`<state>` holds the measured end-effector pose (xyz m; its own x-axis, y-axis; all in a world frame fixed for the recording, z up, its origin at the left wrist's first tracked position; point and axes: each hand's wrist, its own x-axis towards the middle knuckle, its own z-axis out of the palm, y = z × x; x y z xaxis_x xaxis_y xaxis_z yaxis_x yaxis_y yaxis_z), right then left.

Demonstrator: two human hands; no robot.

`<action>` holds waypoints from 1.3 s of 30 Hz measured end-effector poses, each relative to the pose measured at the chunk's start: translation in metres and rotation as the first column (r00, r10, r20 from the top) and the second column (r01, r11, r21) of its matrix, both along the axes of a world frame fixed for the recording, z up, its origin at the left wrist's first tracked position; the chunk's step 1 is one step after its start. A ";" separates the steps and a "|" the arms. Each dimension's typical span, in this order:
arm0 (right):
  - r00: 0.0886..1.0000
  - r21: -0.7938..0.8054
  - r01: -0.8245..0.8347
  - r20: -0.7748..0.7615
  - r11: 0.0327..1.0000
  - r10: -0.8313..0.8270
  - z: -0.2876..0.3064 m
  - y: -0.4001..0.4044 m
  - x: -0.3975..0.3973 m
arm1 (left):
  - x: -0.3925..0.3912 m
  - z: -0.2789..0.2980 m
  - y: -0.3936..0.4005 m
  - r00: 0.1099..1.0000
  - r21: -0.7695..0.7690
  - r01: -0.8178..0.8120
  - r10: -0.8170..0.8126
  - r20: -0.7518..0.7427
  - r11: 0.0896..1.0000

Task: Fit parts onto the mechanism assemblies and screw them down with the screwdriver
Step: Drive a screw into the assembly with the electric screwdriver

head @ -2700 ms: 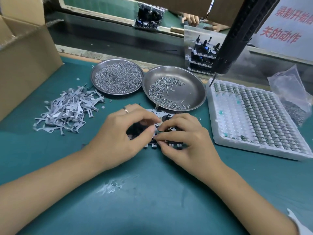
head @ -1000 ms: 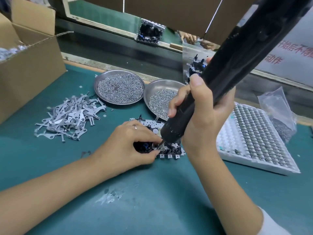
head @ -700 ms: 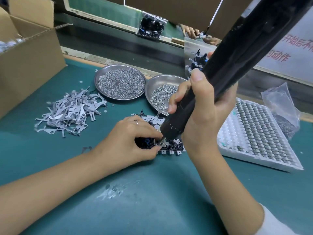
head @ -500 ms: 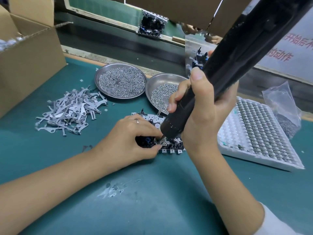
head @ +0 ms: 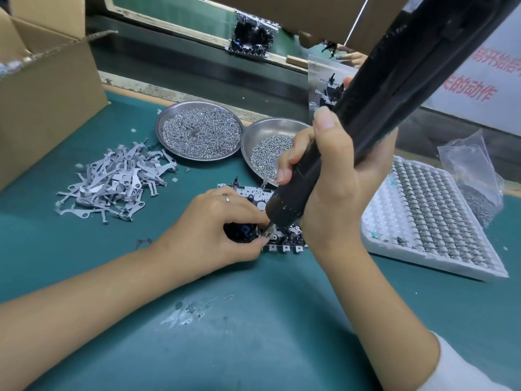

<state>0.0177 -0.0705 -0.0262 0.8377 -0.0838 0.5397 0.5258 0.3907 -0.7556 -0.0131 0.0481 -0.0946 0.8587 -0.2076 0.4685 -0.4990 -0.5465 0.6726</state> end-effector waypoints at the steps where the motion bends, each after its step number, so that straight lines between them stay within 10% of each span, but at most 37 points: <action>1: 1.000 0.000 -0.004 0.002 1.000 0.004 0.000 0.000 0.000 | 0.000 0.000 0.000 1.000 0.001 -0.001 0.001 0.001 1.000; 33: 0.999 -0.079 0.009 -0.049 0.997 -0.012 -0.004 -0.016 0.011 | -0.001 0.000 0.000 1.000 0.015 -0.024 0.024 -0.014 1.000; 39: 0.927 -0.178 0.375 0.104 0.910 -0.361 -0.021 -0.029 0.002 | -0.002 0.004 0.003 0.998 -0.118 -0.032 0.025 -0.061 0.993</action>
<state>0.0196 -0.0990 -0.0477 0.7282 -0.2690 0.6303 0.6568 0.0114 -0.7540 -0.0152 0.0511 -0.0906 0.8904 -0.1289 0.4365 -0.4418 -0.4746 0.7613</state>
